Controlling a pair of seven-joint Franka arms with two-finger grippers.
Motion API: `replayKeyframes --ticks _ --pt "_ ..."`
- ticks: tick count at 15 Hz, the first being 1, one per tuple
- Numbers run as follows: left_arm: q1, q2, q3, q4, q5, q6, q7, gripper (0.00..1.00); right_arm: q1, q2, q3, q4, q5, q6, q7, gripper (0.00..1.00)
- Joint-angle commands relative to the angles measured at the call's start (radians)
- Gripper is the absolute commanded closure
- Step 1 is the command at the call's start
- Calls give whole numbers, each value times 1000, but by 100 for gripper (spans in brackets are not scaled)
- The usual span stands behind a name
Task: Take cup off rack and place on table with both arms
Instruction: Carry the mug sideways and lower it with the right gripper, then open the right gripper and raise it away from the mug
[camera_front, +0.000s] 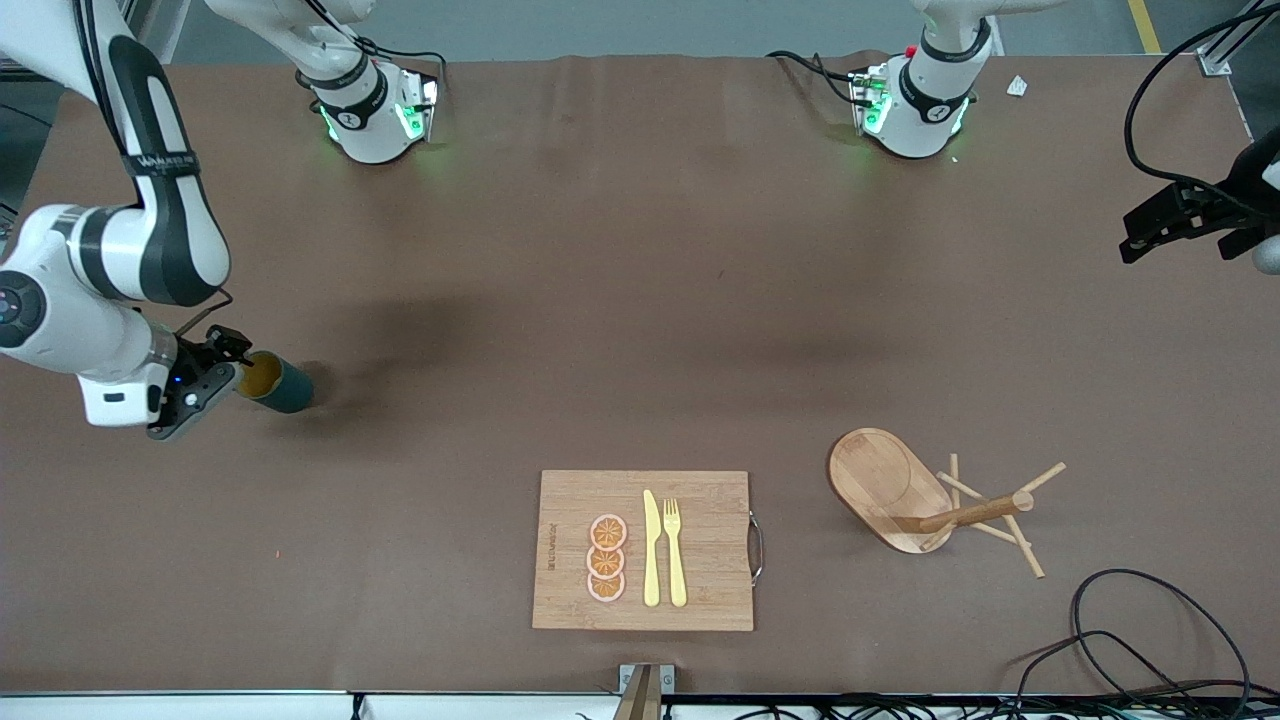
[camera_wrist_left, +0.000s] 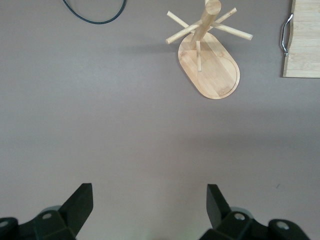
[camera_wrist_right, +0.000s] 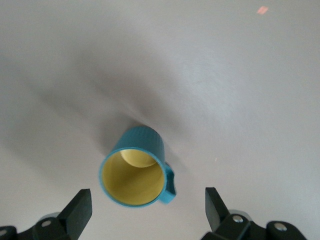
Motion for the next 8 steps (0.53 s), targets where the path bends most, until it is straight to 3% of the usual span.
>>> replayKeyframes --ticks 1,6,8 --pt "8 -24 -2 -16 -23 -1 5 0 19 -84 9 -17 -12 -76 247 0" --pt "38 -21 -4 -12 -24 -8 16 0 34 -121 10 104 -11 -277 534 0" --pt "39 -23 -2 -13 -27 -8 15 0 25 -118 3 178 59 -384 562 0"
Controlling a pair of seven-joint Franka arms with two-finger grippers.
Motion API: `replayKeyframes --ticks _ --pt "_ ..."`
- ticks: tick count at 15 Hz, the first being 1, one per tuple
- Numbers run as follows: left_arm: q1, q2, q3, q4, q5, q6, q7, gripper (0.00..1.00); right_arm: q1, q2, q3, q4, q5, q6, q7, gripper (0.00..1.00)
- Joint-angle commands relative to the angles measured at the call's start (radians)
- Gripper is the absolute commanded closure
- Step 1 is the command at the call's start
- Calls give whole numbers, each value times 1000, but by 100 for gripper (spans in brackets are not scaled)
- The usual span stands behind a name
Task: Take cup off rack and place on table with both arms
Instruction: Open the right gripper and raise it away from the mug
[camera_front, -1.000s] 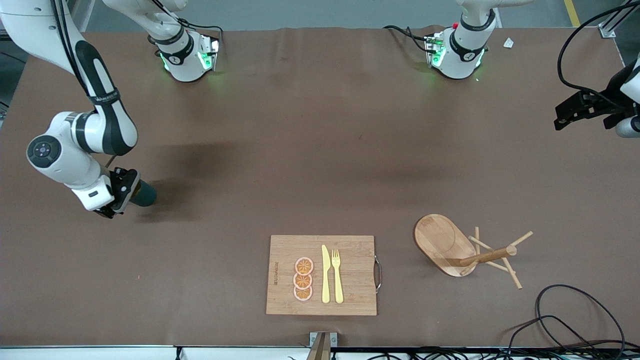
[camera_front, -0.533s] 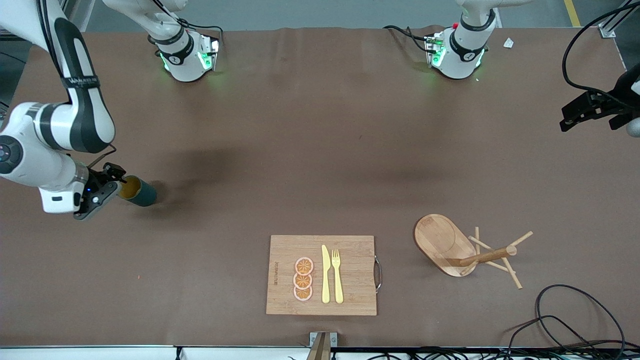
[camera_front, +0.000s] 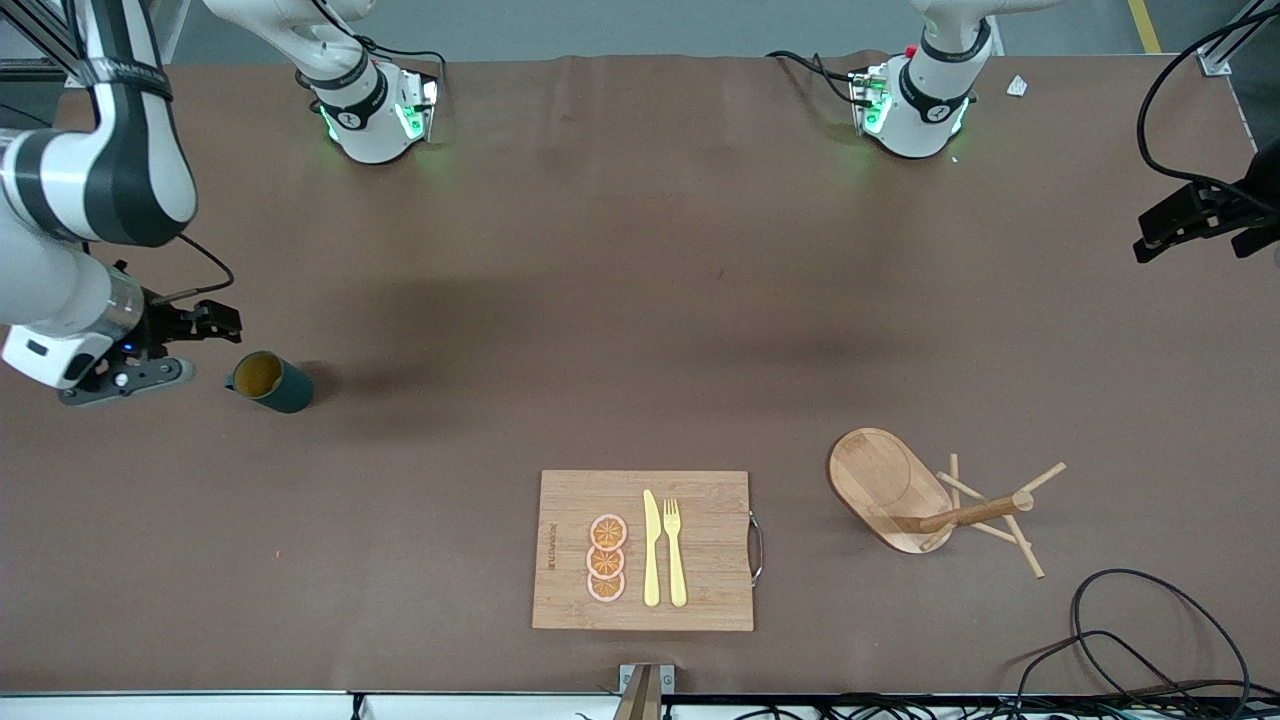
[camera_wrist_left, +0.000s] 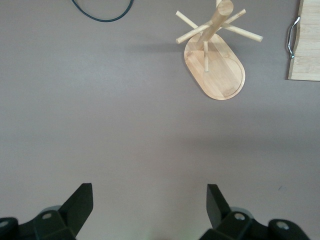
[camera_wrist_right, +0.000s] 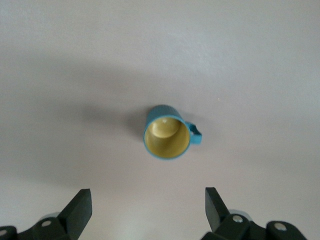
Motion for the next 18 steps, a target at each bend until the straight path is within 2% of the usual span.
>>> replayKeyframes --ticks 1,7,11,16,18 --pt "11 -23 -3 -15 -26 -9 10 0 -13 3 -6 109 48 -139 58 0" --pt "25 -26 -4 -13 -26 -21 10 0 -44 14 -6 295 47 -245 112 0" --pt "21 -38 -12 -15 -10 -18 10 0 -50 15 -5 323 53 -251 169 0" --pt "15 -40 -18 -22 -9 -18 12 0 -36 12 2 338 60 -339 166 0" --pt "15 -43 -45 -38 -9 -20 12 0 -41 -2 0 332 62 -358 162 0"
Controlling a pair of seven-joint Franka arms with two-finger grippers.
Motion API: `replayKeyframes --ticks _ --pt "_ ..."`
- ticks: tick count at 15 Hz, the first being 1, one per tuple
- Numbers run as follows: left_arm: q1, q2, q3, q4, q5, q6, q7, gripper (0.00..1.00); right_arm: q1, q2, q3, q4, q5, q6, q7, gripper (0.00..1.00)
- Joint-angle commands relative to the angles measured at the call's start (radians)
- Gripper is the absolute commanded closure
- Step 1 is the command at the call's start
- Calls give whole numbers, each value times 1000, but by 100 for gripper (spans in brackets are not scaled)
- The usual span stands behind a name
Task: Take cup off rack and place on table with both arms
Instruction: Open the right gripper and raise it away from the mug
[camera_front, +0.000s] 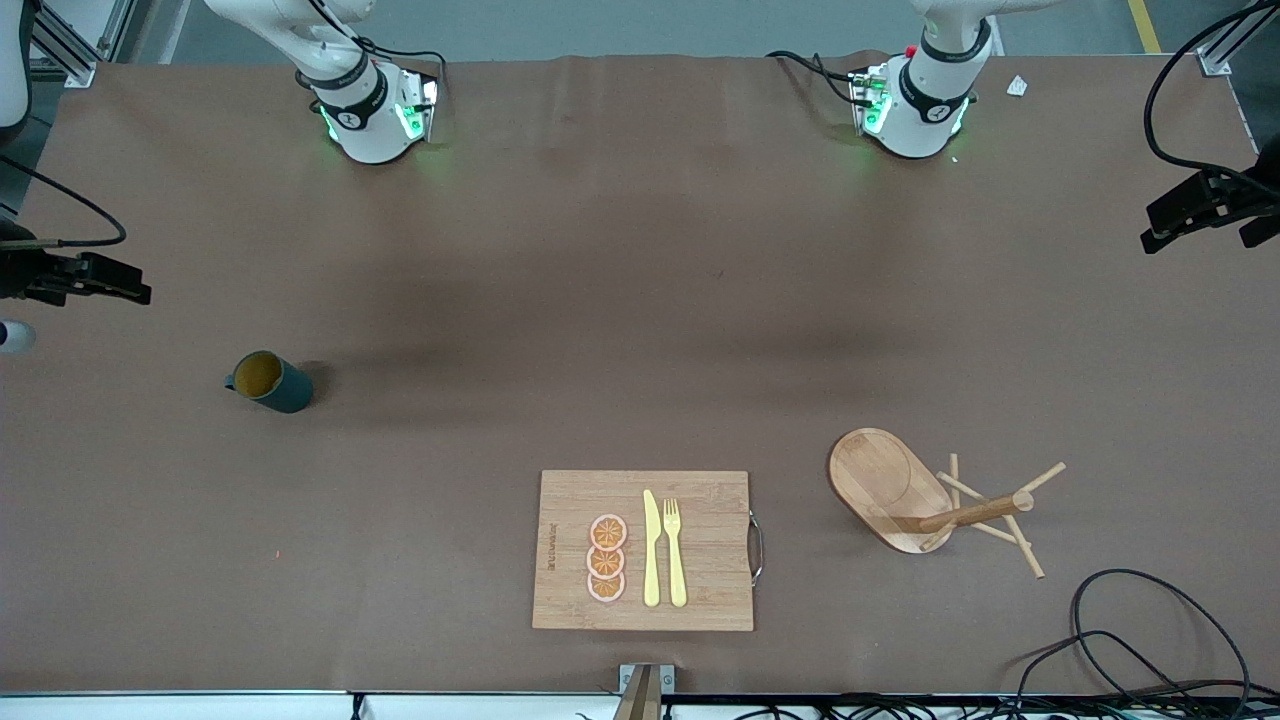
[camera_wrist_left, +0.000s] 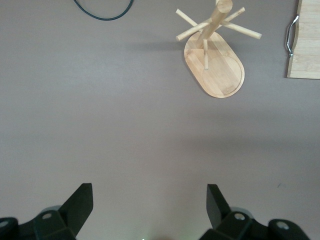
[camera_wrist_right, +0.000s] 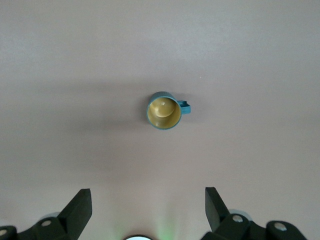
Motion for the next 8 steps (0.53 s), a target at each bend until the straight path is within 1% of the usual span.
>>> replayKeyframes --ticks 1,3,5,8 --pt "5 -30 -42 -43 -7 -5 10 0 -9 -17 3 9 11 -40 15 0" --pt "10 -33 -50 -51 -9 -5 19 0 -7 -51 3 -14 11 -41 15 0" --pt "5 -60 -50 -81 -9 -1 24 0 -6 -100 3 -61 11 -29 14 0" --pt "5 -64 -50 -91 -20 2 59 0 -4 -129 1 -82 11 -31 14 0"
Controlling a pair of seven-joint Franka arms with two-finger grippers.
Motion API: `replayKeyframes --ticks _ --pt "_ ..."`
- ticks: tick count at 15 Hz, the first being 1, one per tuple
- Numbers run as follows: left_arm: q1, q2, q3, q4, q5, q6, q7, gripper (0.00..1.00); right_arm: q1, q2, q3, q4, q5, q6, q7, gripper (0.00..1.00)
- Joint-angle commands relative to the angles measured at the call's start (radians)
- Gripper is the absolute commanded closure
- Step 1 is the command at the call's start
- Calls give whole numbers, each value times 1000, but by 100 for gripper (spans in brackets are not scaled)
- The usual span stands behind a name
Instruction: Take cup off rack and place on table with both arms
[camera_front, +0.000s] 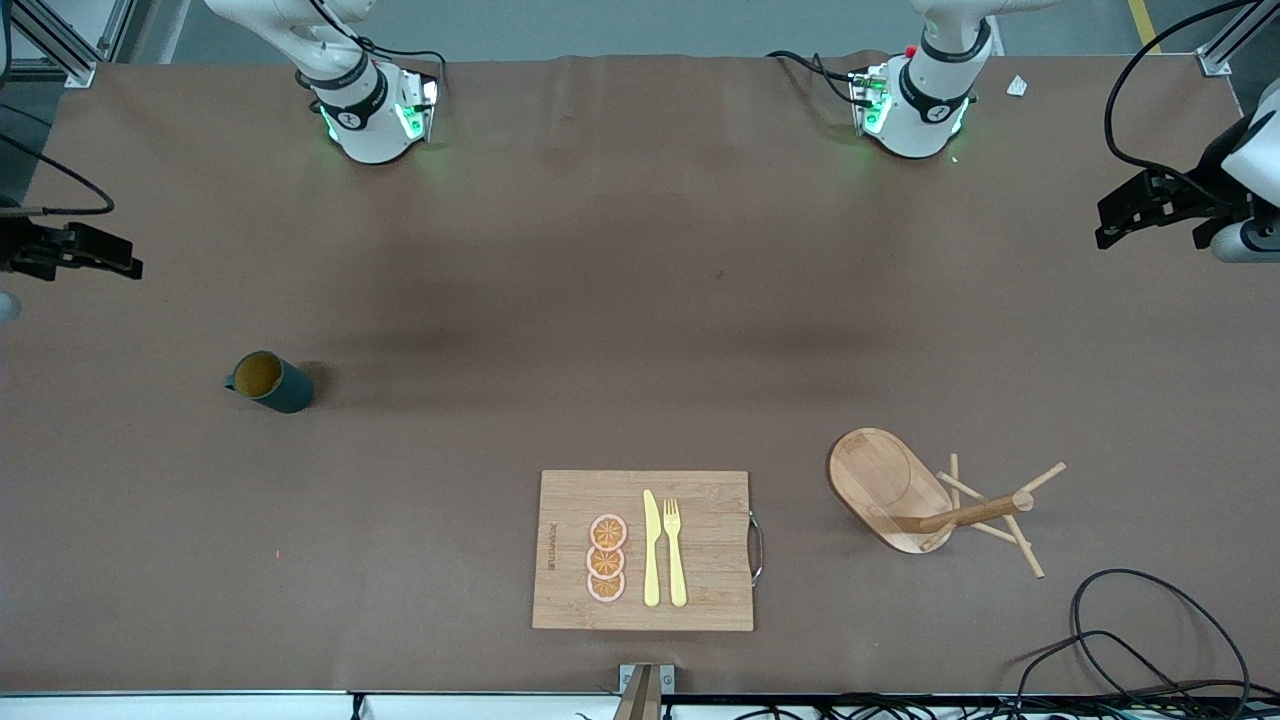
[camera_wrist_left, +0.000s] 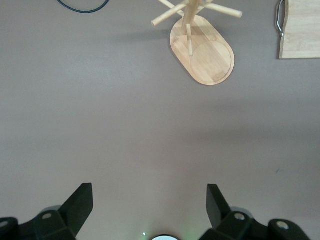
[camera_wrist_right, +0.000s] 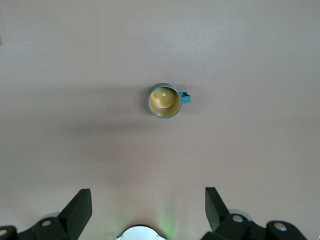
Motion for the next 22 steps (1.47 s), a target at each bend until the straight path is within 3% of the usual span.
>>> replayKeyframes --ticks 1,9,22 --pt "6 -40 0 -33 -21 7 39 0 -2 -63 3 -68 11 11 12 0" --pt "3 -37 -30 -33 -24 21 13 0 31 -150 1 -155 -5 53 9 0" --pt "3 -23 -30 -3 -24 18 26 0 29 -144 3 -49 -3 -3 7 0"
